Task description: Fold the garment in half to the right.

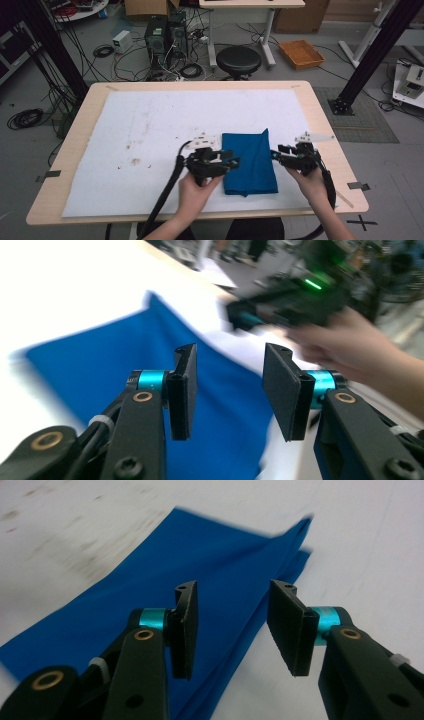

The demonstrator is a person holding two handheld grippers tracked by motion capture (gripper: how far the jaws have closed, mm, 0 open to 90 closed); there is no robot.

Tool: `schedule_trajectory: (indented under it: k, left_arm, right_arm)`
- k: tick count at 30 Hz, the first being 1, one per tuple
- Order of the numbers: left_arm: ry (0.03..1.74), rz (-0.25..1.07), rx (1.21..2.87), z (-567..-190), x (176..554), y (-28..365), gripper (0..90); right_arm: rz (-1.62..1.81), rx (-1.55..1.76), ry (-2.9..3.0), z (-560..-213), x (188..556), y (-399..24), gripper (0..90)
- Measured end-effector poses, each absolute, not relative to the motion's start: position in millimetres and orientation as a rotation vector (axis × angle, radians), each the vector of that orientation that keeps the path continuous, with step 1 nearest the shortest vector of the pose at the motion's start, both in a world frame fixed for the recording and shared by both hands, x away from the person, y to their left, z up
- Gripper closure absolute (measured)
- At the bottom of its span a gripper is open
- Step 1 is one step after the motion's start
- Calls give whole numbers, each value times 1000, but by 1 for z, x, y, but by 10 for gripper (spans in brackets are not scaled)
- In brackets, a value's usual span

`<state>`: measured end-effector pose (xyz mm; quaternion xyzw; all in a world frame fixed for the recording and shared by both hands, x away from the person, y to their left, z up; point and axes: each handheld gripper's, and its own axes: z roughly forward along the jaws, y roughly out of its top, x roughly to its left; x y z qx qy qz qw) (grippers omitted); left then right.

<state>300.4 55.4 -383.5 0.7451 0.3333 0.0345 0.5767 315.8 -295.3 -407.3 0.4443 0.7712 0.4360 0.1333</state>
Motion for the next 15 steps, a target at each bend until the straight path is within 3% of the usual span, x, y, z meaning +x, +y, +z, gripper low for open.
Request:
schedule_trajectory:
  k: [8,9,13,15]
  left_arm:
    - [908,179,1683,-390,292,131,571]
    - [918,178,1677,-392,292,136,571]
    - [945,172,1669,-397,290,149,571]
    - [949,174,1664,-398,289,152,571]
  right_arm:
    - [1364,1411,2273,-430,261,-300,625]
    - [1356,1410,2288,-433,260,-299,647]
    - [1286,1393,2311,-438,259,-296,872]
    - [1281,1396,2298,-437,256,-299,885]
